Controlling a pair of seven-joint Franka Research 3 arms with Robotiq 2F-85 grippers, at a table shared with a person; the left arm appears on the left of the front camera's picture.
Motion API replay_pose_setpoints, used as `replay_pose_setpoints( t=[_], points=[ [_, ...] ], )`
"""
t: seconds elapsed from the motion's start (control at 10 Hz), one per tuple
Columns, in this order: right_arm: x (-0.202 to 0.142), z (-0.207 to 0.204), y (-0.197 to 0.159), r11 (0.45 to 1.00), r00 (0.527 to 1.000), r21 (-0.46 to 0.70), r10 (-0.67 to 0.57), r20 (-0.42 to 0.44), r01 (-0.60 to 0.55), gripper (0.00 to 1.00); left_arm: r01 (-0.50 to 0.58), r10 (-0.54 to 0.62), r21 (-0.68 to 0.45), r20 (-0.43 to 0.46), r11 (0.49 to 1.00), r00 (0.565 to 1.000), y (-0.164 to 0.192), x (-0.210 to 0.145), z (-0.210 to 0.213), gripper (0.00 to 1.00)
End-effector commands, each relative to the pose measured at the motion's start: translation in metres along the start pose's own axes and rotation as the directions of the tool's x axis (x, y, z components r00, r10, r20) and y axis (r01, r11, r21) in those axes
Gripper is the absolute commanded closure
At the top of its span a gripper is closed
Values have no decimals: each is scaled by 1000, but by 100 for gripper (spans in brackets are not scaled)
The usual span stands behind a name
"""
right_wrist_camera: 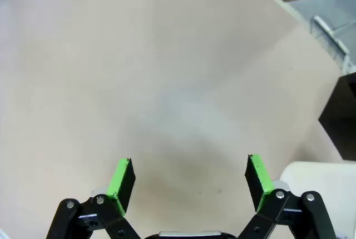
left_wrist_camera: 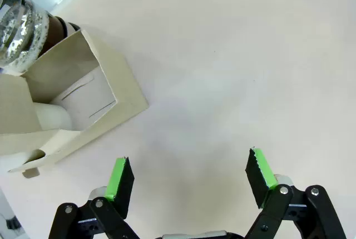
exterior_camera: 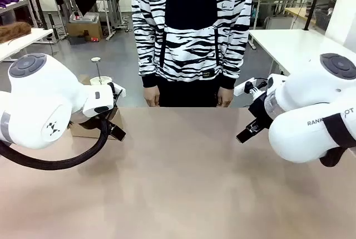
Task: Pour a drink into a cup and package it in a carrier.
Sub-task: Pick up the 600 ml Paper Cup and place it in the middle top area of the table.
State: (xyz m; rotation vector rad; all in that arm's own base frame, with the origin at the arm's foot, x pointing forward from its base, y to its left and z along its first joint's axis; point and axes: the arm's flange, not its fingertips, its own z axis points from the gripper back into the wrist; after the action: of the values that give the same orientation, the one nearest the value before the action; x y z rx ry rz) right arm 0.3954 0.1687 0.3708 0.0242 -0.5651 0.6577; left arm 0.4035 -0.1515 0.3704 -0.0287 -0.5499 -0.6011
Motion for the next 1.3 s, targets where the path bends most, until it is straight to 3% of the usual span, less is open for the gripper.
replay_pose_setpoints(
  t=[0.0,0.8,1.0,1.2],
  points=[
    [0,0,0,1000,1000,0,0,0,0,0,0,0,0,0,1000,1000,0,0,0,0],
    [0,0,0,1000,1000,0,1,0,-1,0,0,0,0,0,1000,1000,0,0,0,0],
    [42,50,-16,1000,1000,-17,9,24,-8,0,0,0,0,0,1000,1000,0,0,0,0],
    [67,105,-38,998,997,59,34,70,-38,0,0,0,0,0,1000,1000,0,0,0,0]
  ],
)
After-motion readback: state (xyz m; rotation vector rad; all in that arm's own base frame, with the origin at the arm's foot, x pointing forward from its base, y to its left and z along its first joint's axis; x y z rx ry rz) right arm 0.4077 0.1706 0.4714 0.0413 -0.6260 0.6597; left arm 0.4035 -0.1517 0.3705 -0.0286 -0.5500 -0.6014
